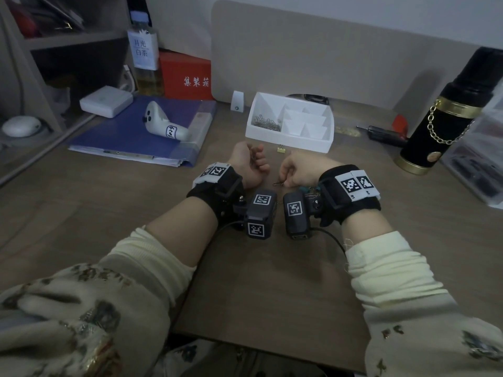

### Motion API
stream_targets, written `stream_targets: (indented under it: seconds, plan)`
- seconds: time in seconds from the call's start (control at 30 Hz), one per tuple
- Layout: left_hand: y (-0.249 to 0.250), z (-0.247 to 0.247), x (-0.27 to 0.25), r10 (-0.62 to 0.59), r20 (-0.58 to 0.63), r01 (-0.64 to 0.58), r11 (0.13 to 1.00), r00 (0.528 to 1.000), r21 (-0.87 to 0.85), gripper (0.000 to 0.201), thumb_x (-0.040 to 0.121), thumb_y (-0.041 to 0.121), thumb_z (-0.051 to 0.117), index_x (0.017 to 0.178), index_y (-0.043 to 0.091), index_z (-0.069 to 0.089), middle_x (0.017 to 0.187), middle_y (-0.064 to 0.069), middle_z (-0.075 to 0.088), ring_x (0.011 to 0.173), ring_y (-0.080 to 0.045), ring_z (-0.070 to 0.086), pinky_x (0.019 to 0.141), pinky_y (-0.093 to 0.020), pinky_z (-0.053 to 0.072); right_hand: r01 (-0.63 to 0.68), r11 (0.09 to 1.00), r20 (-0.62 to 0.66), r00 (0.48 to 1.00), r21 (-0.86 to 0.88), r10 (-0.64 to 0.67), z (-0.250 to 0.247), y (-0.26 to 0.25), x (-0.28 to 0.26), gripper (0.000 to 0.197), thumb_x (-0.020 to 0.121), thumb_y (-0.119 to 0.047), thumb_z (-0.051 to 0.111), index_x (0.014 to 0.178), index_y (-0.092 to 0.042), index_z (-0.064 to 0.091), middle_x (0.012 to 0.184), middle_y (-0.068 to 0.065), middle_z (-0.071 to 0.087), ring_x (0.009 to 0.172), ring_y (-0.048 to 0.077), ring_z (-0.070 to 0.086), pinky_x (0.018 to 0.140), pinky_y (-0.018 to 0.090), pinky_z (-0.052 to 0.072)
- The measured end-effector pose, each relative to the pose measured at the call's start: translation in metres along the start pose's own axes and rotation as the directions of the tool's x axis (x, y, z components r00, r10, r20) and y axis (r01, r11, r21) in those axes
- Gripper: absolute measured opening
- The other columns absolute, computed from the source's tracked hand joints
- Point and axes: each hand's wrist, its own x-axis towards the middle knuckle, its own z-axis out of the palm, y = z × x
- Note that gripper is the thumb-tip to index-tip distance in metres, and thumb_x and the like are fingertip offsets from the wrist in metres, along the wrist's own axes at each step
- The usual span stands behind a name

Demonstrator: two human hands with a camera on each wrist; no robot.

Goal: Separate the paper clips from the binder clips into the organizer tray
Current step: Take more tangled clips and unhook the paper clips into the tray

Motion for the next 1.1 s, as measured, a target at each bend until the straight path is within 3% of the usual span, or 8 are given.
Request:
stream_targets:
  seconds: [0.27, 0.5, 0.67, 0.77, 0.9, 1.0, 1.1]
  plan:
    - [0.000, 0.000, 0.000, 0.001, 0.000, -0.001, 1.000, 1.000, 0.008, 0.039, 0.097, 0.021, 0.024, 0.064, 0.011, 0.042, 0.036, 0.003, 0.029, 0.025, -0.010, 0.023, 0.037, -0.015, 0.017, 0.009, 0.997, -0.008, 1.000, -0.073, -0.009, 0.001, -0.001, -0.002, 0.013, 0.086, -0.007, 0.060, 0.097, -0.008, 0.067, 0.067, -0.012, 0.050, 0.062, 0.003, 0.046, 0.054, 0.010, 0.034]
    - [0.000, 0.000, 0.000, 0.003, -0.013, -0.003, 1.000, 1.000, -0.014, 0.040, 0.097, 0.022, 0.023, 0.063, 0.011, 0.042, 0.036, 0.003, 0.029, 0.026, -0.011, 0.025, 0.044, -0.019, 0.017, -0.008, 0.999, -0.033, 0.999, -0.053, 0.006, 0.001, -0.005, -0.004, 0.013, 0.085, -0.006, 0.059, 0.094, -0.011, 0.066, 0.075, -0.005, 0.056, 0.073, 0.012, 0.051, 0.054, 0.015, 0.037]
    - [0.002, 0.002, -0.001, 0.020, -0.083, -0.022, 0.999, 0.996, -0.024, 0.041, 0.097, 0.020, 0.030, 0.064, 0.008, 0.050, 0.034, 0.000, 0.039, 0.050, -0.013, 0.035, 0.050, -0.021, 0.030, -0.004, 1.000, -0.158, 0.988, -0.005, 0.003, -0.008, -0.005, -0.008, 0.015, 0.085, -0.005, 0.059, 0.084, -0.019, 0.061, 0.074, -0.012, 0.050, 0.082, 0.015, 0.054, 0.068, 0.023, 0.042]
    - [0.001, 0.005, -0.003, 0.020, -0.088, -0.024, 0.999, 0.996, -0.042, 0.041, 0.099, 0.019, 0.031, 0.067, 0.005, 0.053, 0.038, -0.003, 0.047, 0.055, -0.015, 0.043, 0.055, -0.024, 0.038, 0.027, 0.998, -0.252, 0.968, 0.055, -0.012, -0.014, -0.008, -0.009, 0.014, 0.085, -0.004, 0.058, 0.086, -0.017, 0.061, 0.082, -0.003, 0.057, 0.082, 0.016, 0.055, 0.067, 0.021, 0.042]
    - [0.001, 0.011, -0.008, -0.090, -0.008, 0.087, 0.985, 0.996, -0.149, 0.039, 0.100, 0.022, 0.032, 0.074, 0.002, 0.053, 0.073, -0.011, 0.054, 0.064, -0.020, 0.052, 0.064, -0.029, 0.045, 0.134, 0.977, -0.414, 0.909, 0.166, -0.054, -0.015, -0.016, -0.007, 0.012, 0.084, -0.003, 0.061, 0.086, -0.015, 0.061, 0.081, 0.000, 0.061, 0.073, 0.013, 0.061, 0.066, 0.023, 0.047]
    - [-0.001, 0.015, -0.013, -0.201, 0.121, 0.219, 0.961, 0.972, -0.166, 0.041, 0.100, 0.023, 0.028, 0.077, 0.003, 0.056, 0.074, -0.010, 0.060, 0.064, -0.019, 0.055, 0.069, -0.024, 0.043, 0.177, 0.958, -0.427, 0.902, 0.227, -0.065, -0.012, -0.020, -0.004, 0.013, 0.083, -0.002, 0.065, 0.083, -0.015, 0.062, 0.075, 0.000, 0.064, 0.064, 0.011, 0.067, 0.060, 0.018, 0.052]
    - [-0.002, 0.016, -0.012, -0.226, 0.145, 0.250, 0.951, 0.963, -0.181, 0.037, 0.098, 0.015, 0.030, 0.076, 0.000, 0.056, 0.070, -0.012, 0.059, 0.066, -0.018, 0.053, 0.072, -0.020, 0.041, 0.188, 0.953, -0.447, 0.892, 0.236, -0.066, -0.012, -0.018, -0.004, 0.012, 0.082, -0.002, 0.065, 0.084, -0.014, 0.066, 0.080, 0.001, 0.066, 0.068, 0.008, 0.064, 0.057, 0.011, 0.048]
